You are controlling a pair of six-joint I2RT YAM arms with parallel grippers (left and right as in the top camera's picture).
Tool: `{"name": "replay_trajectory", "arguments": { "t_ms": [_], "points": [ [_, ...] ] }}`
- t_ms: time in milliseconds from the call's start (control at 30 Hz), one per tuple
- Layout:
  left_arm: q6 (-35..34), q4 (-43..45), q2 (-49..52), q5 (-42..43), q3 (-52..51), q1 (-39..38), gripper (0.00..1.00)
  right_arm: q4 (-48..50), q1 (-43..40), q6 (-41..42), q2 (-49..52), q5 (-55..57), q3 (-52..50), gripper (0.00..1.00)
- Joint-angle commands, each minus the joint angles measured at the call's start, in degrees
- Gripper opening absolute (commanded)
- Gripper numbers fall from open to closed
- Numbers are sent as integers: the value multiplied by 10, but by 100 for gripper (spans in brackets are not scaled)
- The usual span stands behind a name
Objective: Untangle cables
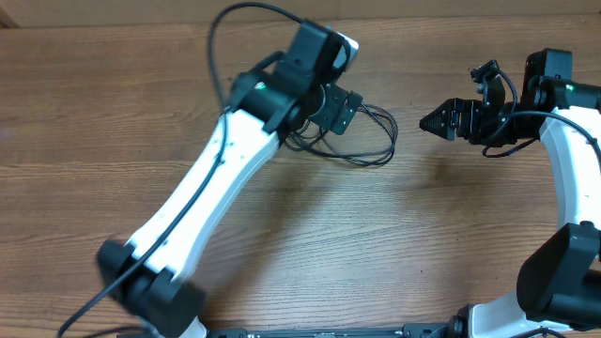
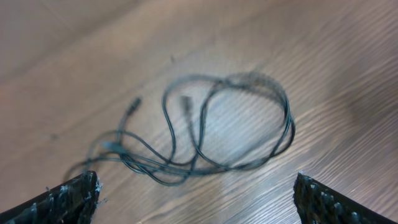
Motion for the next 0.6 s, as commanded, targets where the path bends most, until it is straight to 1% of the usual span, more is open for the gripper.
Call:
{"name": "replay_trajectory", "arguments": {
  "t_ms": [0, 67, 200, 367, 400, 433, 567],
  "points": [
    [-6, 0, -66, -43, 10, 6, 100, 3, 1, 3, 0, -7, 1, 100],
    [-6, -12, -76, -79, 10, 7, 100, 0, 7, 2, 0, -21, 1, 100],
    [-7, -55, -76, -110, 10, 15, 99, 1, 29, 3, 0, -23, 1, 100],
    [-96, -120, -75, -109, 10, 51, 100, 12, 65, 3, 7, -22, 0, 100],
    [-111, -132, -75, -106, 10, 62, 100, 13, 70, 12, 9, -19, 0, 100],
    [-127, -149, -75, -97, 10, 80, 100, 17, 76, 44, 16, -13, 0, 100],
    [-141, -170, -75, -73, 10, 112, 100, 23, 85, 139, 43, 0, 0, 100]
  ]
}}
